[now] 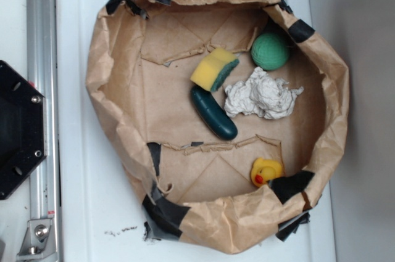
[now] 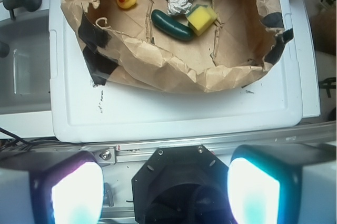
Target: Grab the plastic pickle.
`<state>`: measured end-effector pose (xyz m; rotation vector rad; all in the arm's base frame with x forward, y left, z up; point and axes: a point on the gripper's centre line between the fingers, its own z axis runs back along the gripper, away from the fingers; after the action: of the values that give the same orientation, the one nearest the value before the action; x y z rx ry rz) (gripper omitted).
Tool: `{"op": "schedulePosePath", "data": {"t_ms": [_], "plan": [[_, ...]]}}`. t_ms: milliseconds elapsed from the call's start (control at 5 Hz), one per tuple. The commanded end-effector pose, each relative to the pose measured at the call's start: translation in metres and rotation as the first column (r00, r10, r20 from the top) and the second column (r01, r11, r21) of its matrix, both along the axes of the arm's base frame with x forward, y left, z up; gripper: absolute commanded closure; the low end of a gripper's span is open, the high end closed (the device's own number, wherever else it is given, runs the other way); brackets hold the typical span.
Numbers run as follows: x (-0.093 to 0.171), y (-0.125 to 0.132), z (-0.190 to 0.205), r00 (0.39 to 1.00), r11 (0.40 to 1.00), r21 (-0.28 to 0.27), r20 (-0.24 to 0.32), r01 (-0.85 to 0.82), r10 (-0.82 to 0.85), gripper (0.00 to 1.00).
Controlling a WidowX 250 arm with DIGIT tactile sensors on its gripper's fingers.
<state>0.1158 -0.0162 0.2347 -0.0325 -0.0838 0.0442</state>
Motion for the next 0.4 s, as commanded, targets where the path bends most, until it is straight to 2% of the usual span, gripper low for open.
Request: {"op": "schedulePosePath", "data": {"t_ms": [0, 200], "plan": [[0.0, 0.0, 0.0, 1.0, 1.0, 0.0, 0.0, 0.0, 0.0, 0.0], [0.044, 0.008, -0.012, 0.994, 0.994, -0.009, 0.041, 0.105, -0.105, 0.0]]}}
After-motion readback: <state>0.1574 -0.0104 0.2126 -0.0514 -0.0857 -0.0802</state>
